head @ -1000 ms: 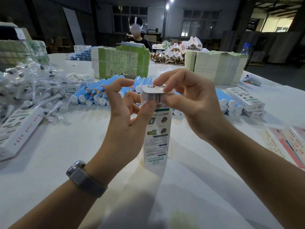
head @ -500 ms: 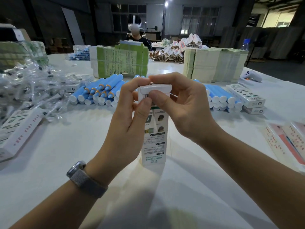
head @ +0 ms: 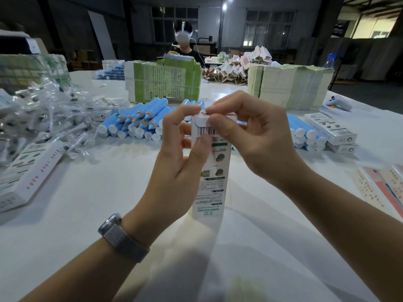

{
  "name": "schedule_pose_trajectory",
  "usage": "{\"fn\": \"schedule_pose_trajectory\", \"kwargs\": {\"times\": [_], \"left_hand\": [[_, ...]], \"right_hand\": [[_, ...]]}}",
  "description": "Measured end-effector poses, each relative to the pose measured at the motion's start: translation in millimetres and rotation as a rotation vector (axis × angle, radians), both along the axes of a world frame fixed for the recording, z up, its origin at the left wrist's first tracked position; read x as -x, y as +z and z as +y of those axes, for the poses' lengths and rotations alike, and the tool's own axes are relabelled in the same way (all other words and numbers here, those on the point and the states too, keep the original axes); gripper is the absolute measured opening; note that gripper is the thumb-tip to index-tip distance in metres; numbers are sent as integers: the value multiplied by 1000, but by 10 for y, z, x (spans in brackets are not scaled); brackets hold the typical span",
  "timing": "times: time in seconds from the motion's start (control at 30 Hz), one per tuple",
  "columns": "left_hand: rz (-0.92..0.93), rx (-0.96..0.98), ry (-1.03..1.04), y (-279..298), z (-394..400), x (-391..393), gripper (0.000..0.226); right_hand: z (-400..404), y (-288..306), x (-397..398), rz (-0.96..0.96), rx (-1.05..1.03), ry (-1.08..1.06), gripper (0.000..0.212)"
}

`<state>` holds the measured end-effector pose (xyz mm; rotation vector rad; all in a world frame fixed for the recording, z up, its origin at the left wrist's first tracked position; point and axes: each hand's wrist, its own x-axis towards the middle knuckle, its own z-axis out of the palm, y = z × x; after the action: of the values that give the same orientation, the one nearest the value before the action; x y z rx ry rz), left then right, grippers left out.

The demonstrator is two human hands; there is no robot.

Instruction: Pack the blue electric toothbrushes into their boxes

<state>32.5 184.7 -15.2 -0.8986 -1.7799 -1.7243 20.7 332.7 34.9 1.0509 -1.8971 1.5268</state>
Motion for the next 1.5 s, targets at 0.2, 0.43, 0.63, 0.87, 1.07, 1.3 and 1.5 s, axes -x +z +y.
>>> {"fn": "schedule_pose_trajectory", "kwargs": {"times": [0.2,0.43,0.63,0.87,1.07,1.3,1.5], "left_hand": [[-52,44,-136,-86,36,20,50],[-23,70,-166,-63,14,2,63],[-1,86,-180,-32,-12,-21,66],[17,108,-156,-45,-17,10,50],[-25,50,-135,-24,-12,3,46],[-3,22,-150,-21,-20,8,40],[-8,-11,-138,-12,-32,16,36]], "right_hand": [[96,131,-23,97,-126,-77,13],[37,178,-89,126,-93,-195,9],[63,236,-85,57,-125,-158,9],[109,247,-21,-6,-126,-21,6],[43,75,-18,62,-35,-14,16],[19,40,-24,51,-45,-29,17],[6,-8,-28,24,-51,-43,19]]}}
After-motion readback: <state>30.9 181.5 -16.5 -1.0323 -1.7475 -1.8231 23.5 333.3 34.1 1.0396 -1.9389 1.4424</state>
